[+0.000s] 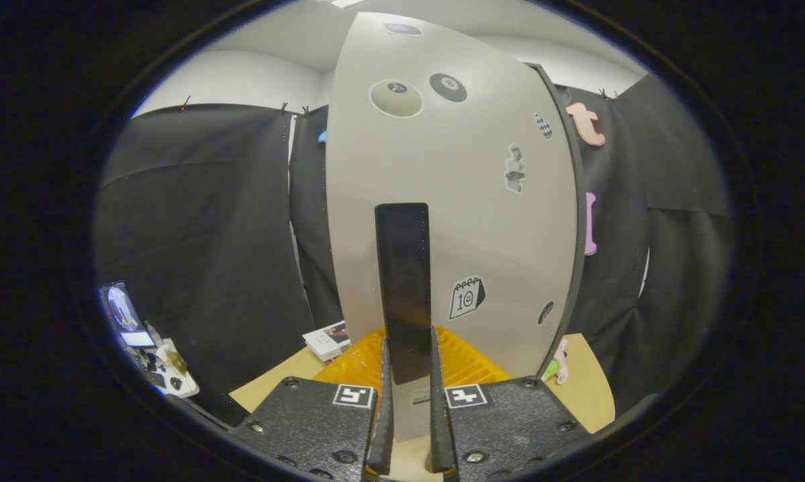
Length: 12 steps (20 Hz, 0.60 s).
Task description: Open the shoe cabinet door, grab the shoes and put them into the shoe cabinet, then close the shoe cabinet door.
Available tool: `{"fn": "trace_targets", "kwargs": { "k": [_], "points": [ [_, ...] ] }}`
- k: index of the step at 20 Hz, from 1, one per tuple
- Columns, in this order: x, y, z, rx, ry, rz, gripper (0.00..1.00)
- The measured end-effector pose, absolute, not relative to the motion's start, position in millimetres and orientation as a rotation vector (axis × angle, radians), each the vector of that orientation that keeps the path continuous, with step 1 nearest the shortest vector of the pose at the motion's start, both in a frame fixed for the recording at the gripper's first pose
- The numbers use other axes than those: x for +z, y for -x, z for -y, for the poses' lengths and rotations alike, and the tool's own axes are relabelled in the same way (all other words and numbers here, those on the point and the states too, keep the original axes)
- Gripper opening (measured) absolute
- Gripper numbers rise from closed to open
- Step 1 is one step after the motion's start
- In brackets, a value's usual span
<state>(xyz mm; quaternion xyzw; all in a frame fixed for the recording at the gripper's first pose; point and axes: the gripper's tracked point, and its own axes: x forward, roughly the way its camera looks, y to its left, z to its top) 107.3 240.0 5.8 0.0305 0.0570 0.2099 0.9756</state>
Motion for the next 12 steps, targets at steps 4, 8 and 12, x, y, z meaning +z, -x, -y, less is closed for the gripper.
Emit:
{"fn": "trace_targets", "kwargs": {
  "k": [4,8,12],
  "points": [
    [2.3,-88.6,-205.6,0.374,-0.073,-0.115,0.24],
    [-1.0,-73.5,-172.6,0.315,-0.092,-0.127,0.21],
    [-0.3,-56.7,-133.3,0.257,-0.114,-0.134,0.15]
  ]
}}
